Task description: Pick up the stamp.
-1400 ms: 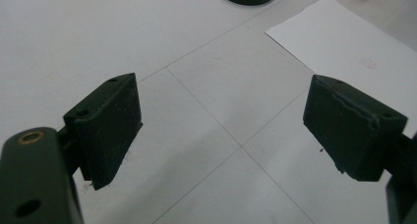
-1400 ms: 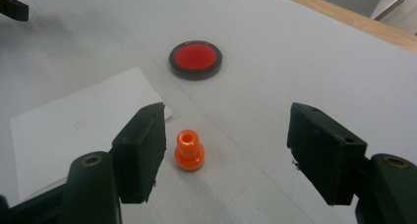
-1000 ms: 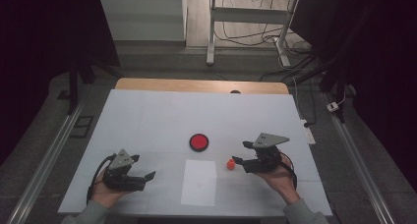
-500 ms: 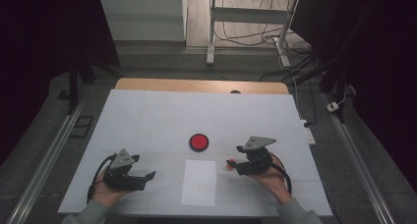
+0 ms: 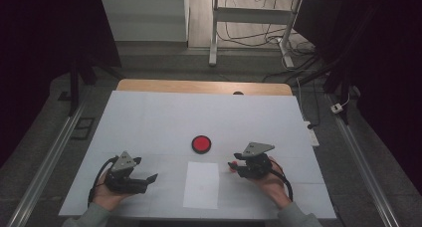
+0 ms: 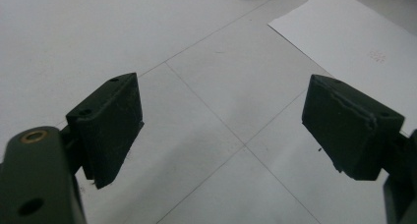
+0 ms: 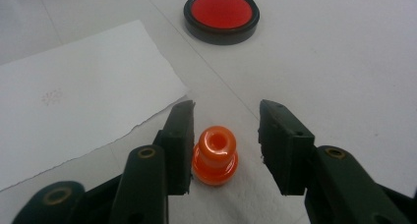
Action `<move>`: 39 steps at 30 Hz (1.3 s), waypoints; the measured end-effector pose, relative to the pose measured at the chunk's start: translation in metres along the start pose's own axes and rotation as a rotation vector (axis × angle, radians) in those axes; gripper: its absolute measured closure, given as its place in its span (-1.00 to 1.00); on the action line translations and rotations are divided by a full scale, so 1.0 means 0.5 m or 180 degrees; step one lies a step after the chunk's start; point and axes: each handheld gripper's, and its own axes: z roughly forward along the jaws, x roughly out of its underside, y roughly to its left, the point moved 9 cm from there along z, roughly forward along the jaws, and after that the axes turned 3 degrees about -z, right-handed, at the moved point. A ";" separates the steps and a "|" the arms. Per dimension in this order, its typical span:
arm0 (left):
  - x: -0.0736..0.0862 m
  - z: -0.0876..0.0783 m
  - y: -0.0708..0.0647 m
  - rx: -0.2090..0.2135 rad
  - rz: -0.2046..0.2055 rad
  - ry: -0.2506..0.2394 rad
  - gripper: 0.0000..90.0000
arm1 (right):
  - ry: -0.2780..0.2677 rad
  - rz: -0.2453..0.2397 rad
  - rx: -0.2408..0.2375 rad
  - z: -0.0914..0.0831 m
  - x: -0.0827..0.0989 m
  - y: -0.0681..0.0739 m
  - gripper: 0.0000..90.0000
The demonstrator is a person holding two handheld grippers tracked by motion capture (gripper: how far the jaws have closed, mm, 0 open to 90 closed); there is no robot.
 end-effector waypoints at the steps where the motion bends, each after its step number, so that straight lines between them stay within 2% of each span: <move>1: 0.000 0.000 0.000 0.0000 0.0000 0.0000 -0.65 | 0.0000 0.0006 0.0004 0.001 0.001 0.000 0.29; 7: 0.001 -0.001 0.001 -0.0004 -0.0002 0.0001 -0.65 | 0.0049 0.0010 -0.0003 0.005 0.005 0.002 0.43; 8: 0.001 0.000 0.001 -0.0002 -0.0001 0.0003 -0.65 | 0.0041 0.0010 -0.0028 0.006 0.005 0.004 0.55; 10: 0.001 0.000 0.001 0.0004 -0.0003 0.0011 -0.65 | 0.0057 -0.0003 -0.0019 0.005 0.005 0.004 0.60; 13: 0.001 -0.001 0.001 0.0003 -0.0004 0.0008 -0.64 | 0.0056 0.0024 -0.0039 0.004 0.006 0.003 0.61; 17: 0.001 -0.001 0.001 0.0006 -0.0001 0.0009 -0.64 | 0.0042 0.0013 0.0007 0.002 0.005 0.001 0.61; 31: -0.003 0.002 0.000 0.0014 0.0002 0.0000 -0.63 | -0.0357 0.0168 0.0112 -0.035 -0.021 -0.018 0.62; 39: -0.004 0.003 0.001 0.0010 0.0007 -0.0012 -0.63 | -0.0434 0.0180 0.0142 -0.044 -0.026 -0.021 0.62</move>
